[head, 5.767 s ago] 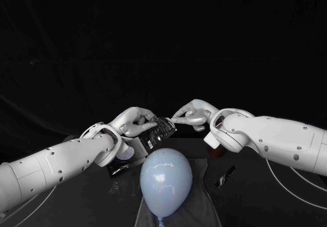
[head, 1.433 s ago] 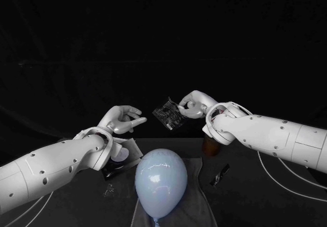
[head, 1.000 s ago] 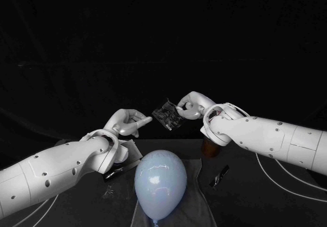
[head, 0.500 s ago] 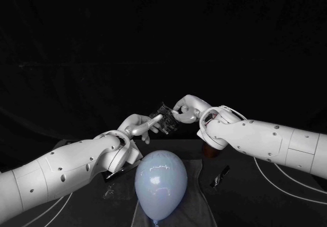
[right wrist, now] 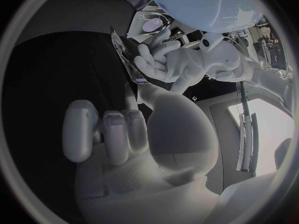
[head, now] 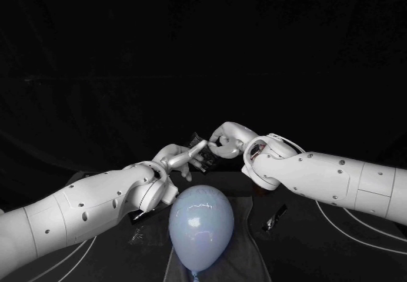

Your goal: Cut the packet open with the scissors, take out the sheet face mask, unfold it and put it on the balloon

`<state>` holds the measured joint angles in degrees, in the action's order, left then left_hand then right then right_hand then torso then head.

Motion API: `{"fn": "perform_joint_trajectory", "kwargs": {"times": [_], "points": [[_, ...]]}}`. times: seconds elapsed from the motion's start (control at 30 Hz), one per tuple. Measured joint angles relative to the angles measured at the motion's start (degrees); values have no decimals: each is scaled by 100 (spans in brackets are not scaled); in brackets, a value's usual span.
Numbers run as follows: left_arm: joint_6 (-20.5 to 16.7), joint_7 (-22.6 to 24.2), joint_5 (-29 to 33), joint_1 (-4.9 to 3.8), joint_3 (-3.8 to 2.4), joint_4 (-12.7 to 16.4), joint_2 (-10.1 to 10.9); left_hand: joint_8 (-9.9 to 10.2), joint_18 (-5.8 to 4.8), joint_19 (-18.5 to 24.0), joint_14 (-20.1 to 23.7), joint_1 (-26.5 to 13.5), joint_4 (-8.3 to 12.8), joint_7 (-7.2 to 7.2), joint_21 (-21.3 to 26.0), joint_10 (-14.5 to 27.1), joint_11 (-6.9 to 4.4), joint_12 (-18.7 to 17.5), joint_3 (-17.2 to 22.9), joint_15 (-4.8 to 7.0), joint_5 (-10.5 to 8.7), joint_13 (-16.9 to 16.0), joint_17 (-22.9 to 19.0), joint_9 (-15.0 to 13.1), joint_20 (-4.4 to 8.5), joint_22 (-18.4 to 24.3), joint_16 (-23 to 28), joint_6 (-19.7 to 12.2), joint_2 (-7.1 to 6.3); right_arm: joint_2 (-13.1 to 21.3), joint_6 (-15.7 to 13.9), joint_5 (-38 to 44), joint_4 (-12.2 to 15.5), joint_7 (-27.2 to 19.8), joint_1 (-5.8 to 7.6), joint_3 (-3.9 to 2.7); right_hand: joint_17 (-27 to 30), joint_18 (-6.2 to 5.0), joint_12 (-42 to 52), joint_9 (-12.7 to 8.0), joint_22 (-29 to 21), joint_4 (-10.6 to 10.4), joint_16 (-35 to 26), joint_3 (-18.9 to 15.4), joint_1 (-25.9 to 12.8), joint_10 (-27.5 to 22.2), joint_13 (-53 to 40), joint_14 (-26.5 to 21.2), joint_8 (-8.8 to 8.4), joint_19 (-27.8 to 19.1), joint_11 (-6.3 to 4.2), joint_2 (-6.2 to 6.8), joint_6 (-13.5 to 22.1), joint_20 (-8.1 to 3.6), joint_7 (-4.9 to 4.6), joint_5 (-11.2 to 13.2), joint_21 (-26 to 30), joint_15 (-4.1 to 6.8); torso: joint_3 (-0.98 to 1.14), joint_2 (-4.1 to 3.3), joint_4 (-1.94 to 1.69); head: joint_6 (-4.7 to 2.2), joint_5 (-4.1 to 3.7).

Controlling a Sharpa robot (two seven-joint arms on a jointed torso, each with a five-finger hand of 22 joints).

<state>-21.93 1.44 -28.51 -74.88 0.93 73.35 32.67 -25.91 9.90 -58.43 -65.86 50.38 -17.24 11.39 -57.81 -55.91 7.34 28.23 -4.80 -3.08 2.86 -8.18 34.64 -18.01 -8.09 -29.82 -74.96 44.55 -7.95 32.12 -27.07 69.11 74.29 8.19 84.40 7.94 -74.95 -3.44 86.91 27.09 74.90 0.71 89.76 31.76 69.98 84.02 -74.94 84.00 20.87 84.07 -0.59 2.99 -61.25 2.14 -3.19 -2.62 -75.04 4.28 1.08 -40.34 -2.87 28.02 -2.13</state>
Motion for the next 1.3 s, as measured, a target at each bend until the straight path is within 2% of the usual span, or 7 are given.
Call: {"fn": "perform_joint_trajectory", "kwargs": {"times": [0.5, 0.77, 0.87, 0.93, 1.0, 1.07, 1.3], "points": [[12, -253, 142, -1, -1, -24, -29, 185, 1, 141, 569, -39, -14, -52, 171, 452, 167, -167, -588, -163, 27, 34, -679, 40, -142, 99, 242, -376, -770, -46, 144, 229, 98, 45, -51, 18, 5, 0, 25, 0, 3, 18, -13, 18, 0, -12, 3, -8, 0, -9, -23, 0, 9, -7, 9, 22, -29, -9, -4, 2, -2, 60, -23], [13, -327, 190, -2, -2, -21, -32, 205, -2, 162, 590, -39, -23, -52, 173, 487, 202, -178, -610, -184, 27, 40, -681, 39, -163, 114, 242, -414, -770, -52, 211, 283, 160, 60, -68, 24, 5, 0, 25, 0, 4, 18, -17, 17, 0, -5, -1, -9, 0, -10, -29, 0, 9, -7, 10, -4, -29, -9, -4, 3, 0, 88, -17], [13, -347, 203, -2, -2, -21, -33, 205, -5, 175, 629, -59, -15, -52, 197, 493, 206, -178, -385, -188, 27, 39, -681, 38, -176, 127, 242, -414, -529, -52, 223, 296, 169, 64, -73, 25, 4, 0, 24, 0, 4, 18, 0, 17, 0, -5, -1, -9, 1, -10, -29, 0, 9, -7, 10, -4, -29, -10, -4, 3, 0, 93, -16], [14, -361, 214, -2, -2, -20, -32, 205, -5, 184, 630, 1, -5, -52, 197, 493, 206, -176, -125, -188, 27, 39, -682, 33, -184, 136, 242, -414, -160, -51, 229, 304, 171, 67, -75, 25, 4, 0, 23, 0, 4, 18, 0, 17, 0, -5, -2, -9, 1, -11, -29, 0, 10, -7, 10, -4, -29, -10, -4, 4, 0, 94, -19], [16, -371, 228, -3, -2, -16, -29, 206, -6, 184, 630, 153, 21, -52, 199, 514, 186, -131, 222, -187, 12, 35, -682, 28, -184, 143, 242, -414, 506, -50, 231, 308, 172, 69, -77, 26, 4, 0, 22, 0, 3, 17, 0, 17, 0, -5, -2, -9, 1, -19, -29, 0, 10, 1, 10, -4, -28, -10, -4, 4, 0, 96, -23], [20, -378, 244, -6, -4, -10, -23, 206, -7, 184, 641, 299, 33, -52, 199, 535, 207, -128, 320, -197, -1, 31, -690, 23, -184, 149, 222, -414, 763, -48, 235, 308, 170, 72, -82, 28, 2, 0, 22, 1, 2, 18, 0, 17, 0, -5, -1, -9, 1, -19, -29, 0, 10, 2, 10, -4, -28, -10, -3, 4, 0, 100, -24], [52, -374, 317, -12, -6, 12, -7, 165, -12, 184, 671, 1008, 48, -52, 200, 568, 200, -60, 364, -187, -1, 30, -720, 3, -184, 165, 184, -414, 1116, -60, 248, 207, 118, 84, -93, 30, 0, 0, 21, 1, 0, 17, -1, 17, 0, -5, 1, -11, 1, -20, -29, 0, 10, 2, 11, -2, -28, -12, -2, 4, 3, 106, -15]]}}
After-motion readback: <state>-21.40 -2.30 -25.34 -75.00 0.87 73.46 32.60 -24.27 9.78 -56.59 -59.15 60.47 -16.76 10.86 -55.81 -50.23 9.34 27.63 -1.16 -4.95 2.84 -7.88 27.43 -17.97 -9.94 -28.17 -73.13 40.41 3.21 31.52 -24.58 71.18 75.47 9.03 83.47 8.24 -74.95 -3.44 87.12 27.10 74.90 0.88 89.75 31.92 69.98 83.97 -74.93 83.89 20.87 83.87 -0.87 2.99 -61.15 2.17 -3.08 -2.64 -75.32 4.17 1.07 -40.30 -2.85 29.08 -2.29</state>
